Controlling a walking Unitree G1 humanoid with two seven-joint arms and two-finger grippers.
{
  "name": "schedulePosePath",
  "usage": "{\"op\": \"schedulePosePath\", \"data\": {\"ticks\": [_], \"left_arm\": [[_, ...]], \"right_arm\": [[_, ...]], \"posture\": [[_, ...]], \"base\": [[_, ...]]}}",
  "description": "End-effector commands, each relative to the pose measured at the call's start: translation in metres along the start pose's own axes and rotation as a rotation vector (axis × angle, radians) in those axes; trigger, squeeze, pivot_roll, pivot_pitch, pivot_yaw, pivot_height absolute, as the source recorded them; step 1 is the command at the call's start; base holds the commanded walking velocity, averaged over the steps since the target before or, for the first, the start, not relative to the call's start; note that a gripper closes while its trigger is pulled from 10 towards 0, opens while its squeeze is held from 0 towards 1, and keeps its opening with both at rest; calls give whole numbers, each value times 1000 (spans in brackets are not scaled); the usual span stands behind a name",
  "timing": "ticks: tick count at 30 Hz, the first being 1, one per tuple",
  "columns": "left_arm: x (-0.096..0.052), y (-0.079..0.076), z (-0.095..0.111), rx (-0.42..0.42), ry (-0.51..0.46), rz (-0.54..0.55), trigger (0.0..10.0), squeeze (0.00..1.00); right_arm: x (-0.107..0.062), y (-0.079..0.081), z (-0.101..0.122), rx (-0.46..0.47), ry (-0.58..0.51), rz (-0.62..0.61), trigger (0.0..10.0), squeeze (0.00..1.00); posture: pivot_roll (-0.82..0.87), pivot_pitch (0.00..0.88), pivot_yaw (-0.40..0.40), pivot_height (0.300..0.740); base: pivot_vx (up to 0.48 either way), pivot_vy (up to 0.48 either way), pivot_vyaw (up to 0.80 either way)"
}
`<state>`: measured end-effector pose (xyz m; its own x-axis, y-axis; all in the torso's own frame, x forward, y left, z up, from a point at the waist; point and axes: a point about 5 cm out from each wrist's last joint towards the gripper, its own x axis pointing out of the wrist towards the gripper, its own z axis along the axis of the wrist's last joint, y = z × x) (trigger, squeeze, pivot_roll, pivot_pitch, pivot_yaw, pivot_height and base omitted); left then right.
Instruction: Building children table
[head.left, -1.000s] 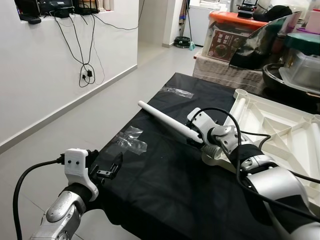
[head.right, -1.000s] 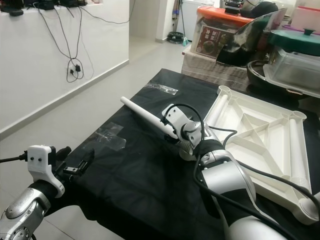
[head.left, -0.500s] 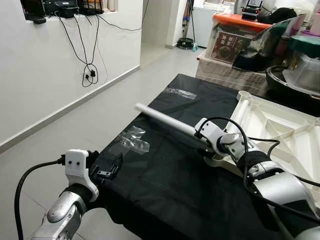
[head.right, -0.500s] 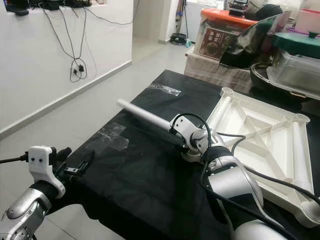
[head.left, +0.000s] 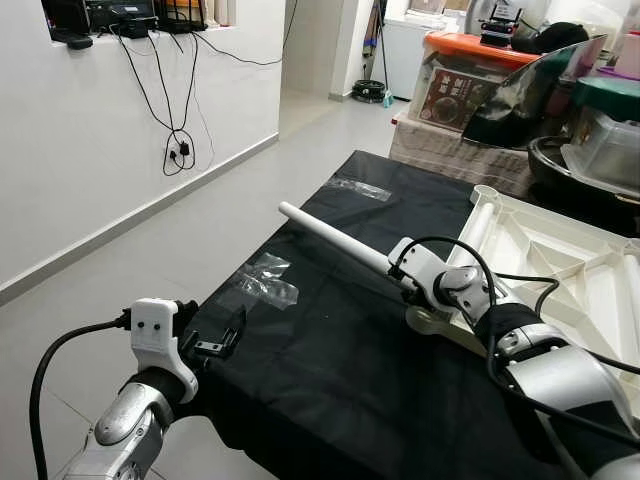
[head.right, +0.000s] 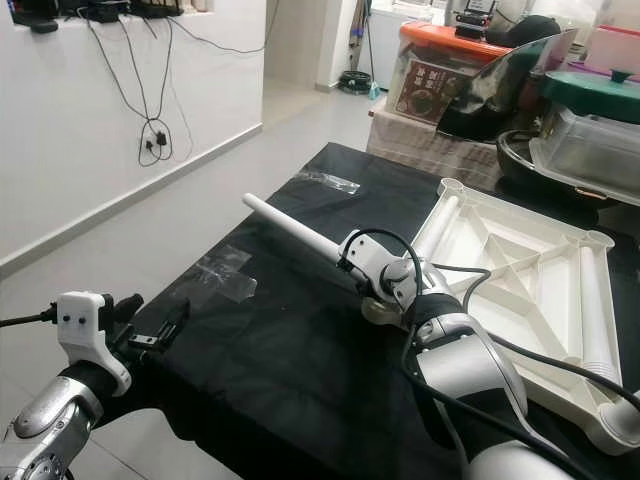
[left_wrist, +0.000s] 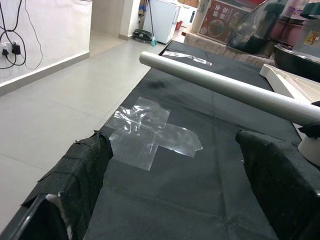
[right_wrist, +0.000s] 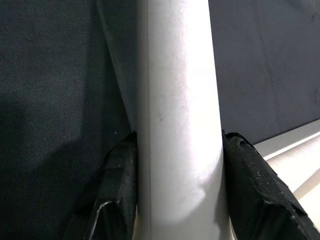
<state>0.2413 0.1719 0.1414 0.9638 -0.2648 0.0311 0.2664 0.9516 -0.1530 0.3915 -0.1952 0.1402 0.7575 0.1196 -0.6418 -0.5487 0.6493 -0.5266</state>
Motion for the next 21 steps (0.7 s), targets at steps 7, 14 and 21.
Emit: {"op": "schedulePosePath", "data": {"ticks": [7,14,21], "left_arm": [[0,4,0,-7,2,7,10000,0],[-1,8,5,-29,-12,-6,10000,0],[2,7,18,-130,-62,-110,10000,0]], "right_arm": [[1,19,41,288,-298,181,0,0],[-13,19,93,594,-570,350,0,0],[-25,53,146,834,-782,471,0,0]], "posture": [[84,0,-121,740],[82,0,-110,740],[74,0,-91,740]], "base": [[0,0,0],[0,0,0],[0,0,0]]}}
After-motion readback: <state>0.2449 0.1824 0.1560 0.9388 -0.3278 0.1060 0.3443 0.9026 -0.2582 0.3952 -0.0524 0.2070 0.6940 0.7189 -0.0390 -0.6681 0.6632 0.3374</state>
